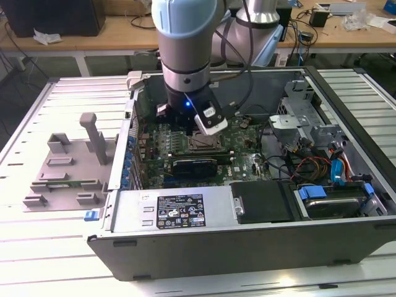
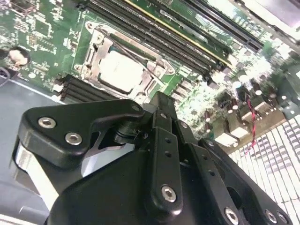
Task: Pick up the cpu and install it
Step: 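Install the second cpu locking lever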
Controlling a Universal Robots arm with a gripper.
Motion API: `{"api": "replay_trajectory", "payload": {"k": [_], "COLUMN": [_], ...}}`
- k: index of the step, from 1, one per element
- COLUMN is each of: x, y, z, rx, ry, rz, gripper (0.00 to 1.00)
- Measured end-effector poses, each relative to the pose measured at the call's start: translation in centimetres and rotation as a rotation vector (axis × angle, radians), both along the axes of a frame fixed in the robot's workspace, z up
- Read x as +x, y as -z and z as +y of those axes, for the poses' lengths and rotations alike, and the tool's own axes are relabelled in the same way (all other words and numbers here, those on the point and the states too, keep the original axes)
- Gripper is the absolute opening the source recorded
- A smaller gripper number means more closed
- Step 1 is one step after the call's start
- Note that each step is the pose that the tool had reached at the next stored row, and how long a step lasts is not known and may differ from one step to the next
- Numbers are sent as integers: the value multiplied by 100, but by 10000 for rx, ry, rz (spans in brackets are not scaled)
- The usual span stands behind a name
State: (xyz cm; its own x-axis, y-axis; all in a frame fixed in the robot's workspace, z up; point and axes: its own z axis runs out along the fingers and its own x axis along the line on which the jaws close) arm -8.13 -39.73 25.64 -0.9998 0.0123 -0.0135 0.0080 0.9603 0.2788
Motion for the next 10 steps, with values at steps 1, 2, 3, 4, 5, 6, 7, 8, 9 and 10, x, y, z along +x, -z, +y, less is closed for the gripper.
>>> {"api": "replay_trajectory", "payload": {"k": [1,2,3,4,5,6,7,8,9,10], "x": [1,1,1,1,10,33,54,92,126,160], "y": [-16,-39,-55,-57,-57,-57,-57,-55,-54,-53], "z": [0,0,0,0,0,0,0,0,0,0], "rx": [-84,-288,-596,-737,-826,-836,-837,-838,-840,-841], "ry": [2,6,15,18,17,20,21,21,20,19], "rz": [-2,0,1,2,1,2,2,2,2,2], "gripper": [11,11,11,11,11,11,11,11,11,11]}}
